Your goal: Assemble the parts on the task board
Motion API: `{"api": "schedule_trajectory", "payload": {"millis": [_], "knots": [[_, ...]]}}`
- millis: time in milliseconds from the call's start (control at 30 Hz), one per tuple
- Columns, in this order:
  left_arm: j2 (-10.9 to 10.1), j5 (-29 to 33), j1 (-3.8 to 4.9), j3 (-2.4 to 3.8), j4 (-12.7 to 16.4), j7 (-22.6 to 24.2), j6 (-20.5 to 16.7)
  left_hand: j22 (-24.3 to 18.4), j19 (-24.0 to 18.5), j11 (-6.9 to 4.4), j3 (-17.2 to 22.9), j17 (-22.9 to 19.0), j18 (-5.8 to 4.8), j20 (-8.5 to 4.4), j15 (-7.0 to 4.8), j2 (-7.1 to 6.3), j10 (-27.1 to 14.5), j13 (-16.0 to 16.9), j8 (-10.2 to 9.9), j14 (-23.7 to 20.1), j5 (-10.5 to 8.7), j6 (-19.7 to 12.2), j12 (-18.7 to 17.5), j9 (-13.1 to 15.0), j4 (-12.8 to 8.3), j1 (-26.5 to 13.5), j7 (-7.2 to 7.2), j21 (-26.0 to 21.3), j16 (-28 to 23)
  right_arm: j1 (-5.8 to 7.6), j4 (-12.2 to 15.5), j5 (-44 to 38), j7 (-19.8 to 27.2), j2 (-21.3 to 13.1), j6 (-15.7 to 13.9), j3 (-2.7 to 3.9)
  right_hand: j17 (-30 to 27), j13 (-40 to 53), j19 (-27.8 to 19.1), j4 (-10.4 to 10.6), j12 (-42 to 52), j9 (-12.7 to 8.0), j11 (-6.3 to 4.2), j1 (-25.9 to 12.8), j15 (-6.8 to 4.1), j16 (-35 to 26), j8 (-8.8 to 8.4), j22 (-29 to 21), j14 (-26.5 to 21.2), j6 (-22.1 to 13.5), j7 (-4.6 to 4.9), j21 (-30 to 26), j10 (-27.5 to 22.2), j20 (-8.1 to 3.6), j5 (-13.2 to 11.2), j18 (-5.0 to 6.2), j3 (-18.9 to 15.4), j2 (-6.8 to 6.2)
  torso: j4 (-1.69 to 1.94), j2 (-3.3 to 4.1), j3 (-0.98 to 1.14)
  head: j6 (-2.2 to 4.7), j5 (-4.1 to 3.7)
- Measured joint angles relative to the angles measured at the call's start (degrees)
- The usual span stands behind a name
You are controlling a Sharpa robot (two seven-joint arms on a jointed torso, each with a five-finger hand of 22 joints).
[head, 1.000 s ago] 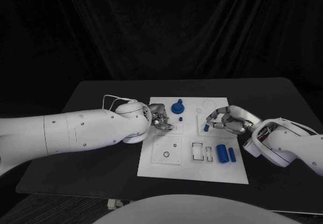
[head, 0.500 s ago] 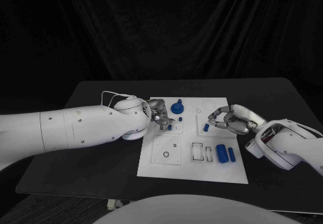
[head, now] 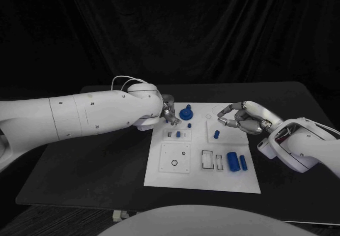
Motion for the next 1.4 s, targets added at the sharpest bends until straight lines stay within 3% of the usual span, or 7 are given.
{"api": "schedule_trajectory", "payload": {"millis": [233, 533, 800, 1100, 1400], "knots": [[0.5, 1.4, 0.15, -0.05, -0.3, -2.0, 4.0, 0.0, 0.0, 0.41, -1.5, 0.0, 0.00, 0.00, 0.00, -0.07, 0.0, 0.0, -2.0, 0.0, -0.75, -0.2, 0.0, -2.2, 0.2, 0.5, 0.20, -0.7, 0.0, 0.07, -0.2, -0.3, -0.1, 0.3, 0.1, -0.01, 0.0, 0.0, 0.0, 0.0, 0.0, 0.0, 0.00, 0.0, 0.02, 0.0, 0.00, 0.0, 0.0, 0.0, 0.00, 0.0, 0.0, 0.00, 0.0, 0.00, 0.0, 0.00, 0.08, 0.09, -0.01, 0.00, -0.46], [-0.3, 0.6, 0.03, -0.06, 1.5, -2.7, 3.5, 0.0, 0.0, 0.81, -3.4, 0.0, 0.00, 0.00, 0.44, -0.07, 0.0, 0.0, -3.6, 0.0, -1.65, 0.0, -0.2, -4.1, 0.7, 0.5, 0.42, -1.4, 0.0, 0.03, -0.7, -0.5, -0.3, 0.6, 0.4, -0.02, 0.0, -0.3, 0.0, 0.0, 0.0, 0.0, 0.00, -0.3, -0.23, 0.0, 0.00, 0.0, 0.0, 0.0, 0.00, 0.0, 0.0, 0.00, 0.0, 0.00, 0.0, -0.30, 0.10, 0.20, 0.05, 0.00, -0.12], [-0.5, -1.5, -0.69, -0.07, 2.6, -2.9, 1.0, 0.0, 0.0, 0.81, -5.7, 0.0, 0.00, 0.45, 0.44, 0.00, 0.0, 0.0, -4.3, 0.0, -3.82, 0.4, -0.5, -5.3, 0.9, 0.3, 0.82, -1.6, 0.0, -0.13, -0.8, -0.5, -0.5, 0.9, 0.8, -0.02, 0.0, -0.5, 0.0, 0.0, 0.0, 0.0, 0.00, -0.4, -0.23, 0.0, 0.00, 0.0, 0.0, 0.0, 0.00, 0.0, 0.0, 0.00, 0.0, 0.00, 0.0, -0.37, 0.21, 0.19, 0.09, 0.00, -0.17], [-0.6, -3.1, -2.10, -0.07, 3.1, -3.1, -1.1, 0.0, 0.0, 0.80, -6.4, 0.0, 0.00, 0.44, 0.43, -0.02, 0.0, 0.0, -4.6, 0.0, -3.82, 0.9, -0.9, -5.8, 0.8, -0.1, 0.71, -1.8, 0.0, -0.41, -1.0, -0.6, -0.7, 0.9, 1.1, -0.02, 0.0, -0.5, 0.0, 0.2, 0.0, 0.0, 0.00, -0.4, -0.23, 0.0, 0.00, 0.0, 0.0, 0.0, 0.00, 0.0, 0.0, 0.00, 0.0, 0.00, 0.2, -0.43, 0.21, 0.17, 0.09, 0.00, 0.03], [-0.5, -5.0, -3.05, -0.09, 3.3, -3.3, -1.9, 0.0, 0.0, 0.81, -7.3, 0.0, 0.00, 0.44, 0.43, 0.28, 0.0, 0.0, -5.0, 0.0, -2.23, 1.3, -1.3, -6.4, 0.8, -0.4, 0.72, -2.7, 0.0, -0.56, -1.1, -0.6, -0.9, 0.9, 1.3, -0.02, 0.0, -0.8, 0.0, 0.2, 0.0, 0.0, 0.00, -0.5, -0.22, 0.0, 0.00, 0.0, 0.0, 0.0, 0.00, 0.0, 0.0, 0.00, 0.0, 0.00, 0.2, -0.52, 0.13, 0.13, 0.09, 0.00, -0.01]]}}
